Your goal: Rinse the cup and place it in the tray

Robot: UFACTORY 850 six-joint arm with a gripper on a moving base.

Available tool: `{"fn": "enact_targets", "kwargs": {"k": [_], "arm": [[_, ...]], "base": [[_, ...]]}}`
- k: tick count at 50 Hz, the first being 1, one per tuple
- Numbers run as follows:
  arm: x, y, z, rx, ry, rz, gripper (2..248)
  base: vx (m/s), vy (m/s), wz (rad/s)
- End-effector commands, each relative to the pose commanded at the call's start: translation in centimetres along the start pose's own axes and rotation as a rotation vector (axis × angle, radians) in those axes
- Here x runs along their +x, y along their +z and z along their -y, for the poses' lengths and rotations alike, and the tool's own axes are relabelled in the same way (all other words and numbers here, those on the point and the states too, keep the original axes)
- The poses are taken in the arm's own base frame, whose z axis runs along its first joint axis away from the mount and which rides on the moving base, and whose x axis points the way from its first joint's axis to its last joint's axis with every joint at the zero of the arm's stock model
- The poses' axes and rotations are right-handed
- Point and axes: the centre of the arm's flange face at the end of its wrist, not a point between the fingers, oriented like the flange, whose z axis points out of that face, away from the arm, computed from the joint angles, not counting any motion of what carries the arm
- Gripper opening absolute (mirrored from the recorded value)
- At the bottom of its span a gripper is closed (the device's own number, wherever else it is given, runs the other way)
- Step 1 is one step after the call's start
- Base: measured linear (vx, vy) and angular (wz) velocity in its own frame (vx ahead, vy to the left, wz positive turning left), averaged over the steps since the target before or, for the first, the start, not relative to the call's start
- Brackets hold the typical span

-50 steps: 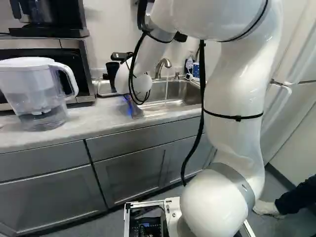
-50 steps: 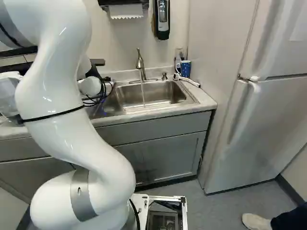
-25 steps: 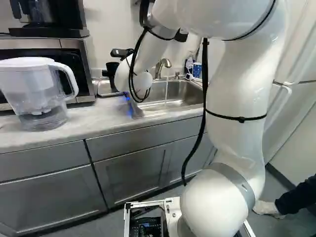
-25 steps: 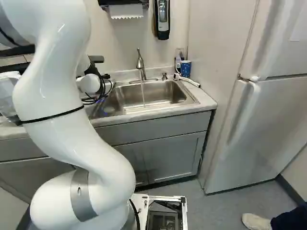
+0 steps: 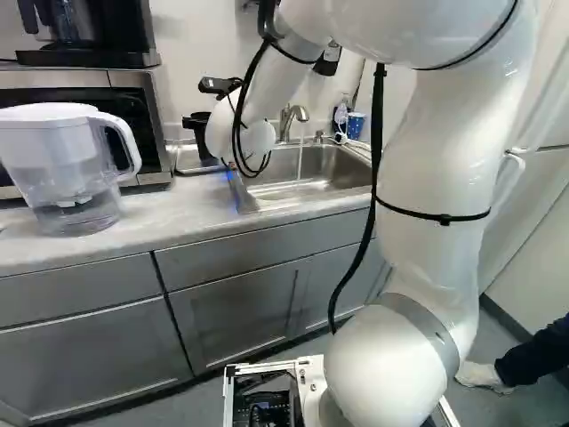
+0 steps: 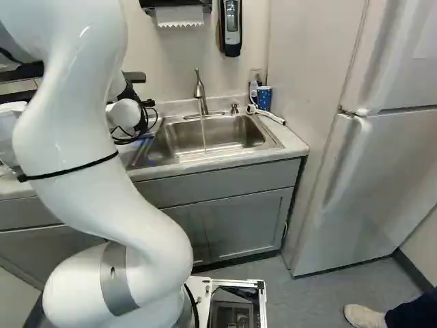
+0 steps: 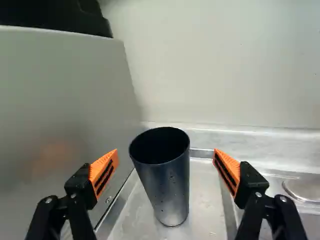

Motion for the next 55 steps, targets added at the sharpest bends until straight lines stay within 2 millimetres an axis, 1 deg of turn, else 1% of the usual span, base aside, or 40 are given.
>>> {"fn": "enact_targets", "kwargs": {"k": [24, 55], "arm": [[2.1, -0.7, -0.2, -0.014, -0.003, 0.013, 247], [4.7, -2.2, -1.2, -0.048, -0.004, 0.046, 247]], "base": [[0.0, 0.0, 0.0], [0.0, 0.0, 0.0]]}}
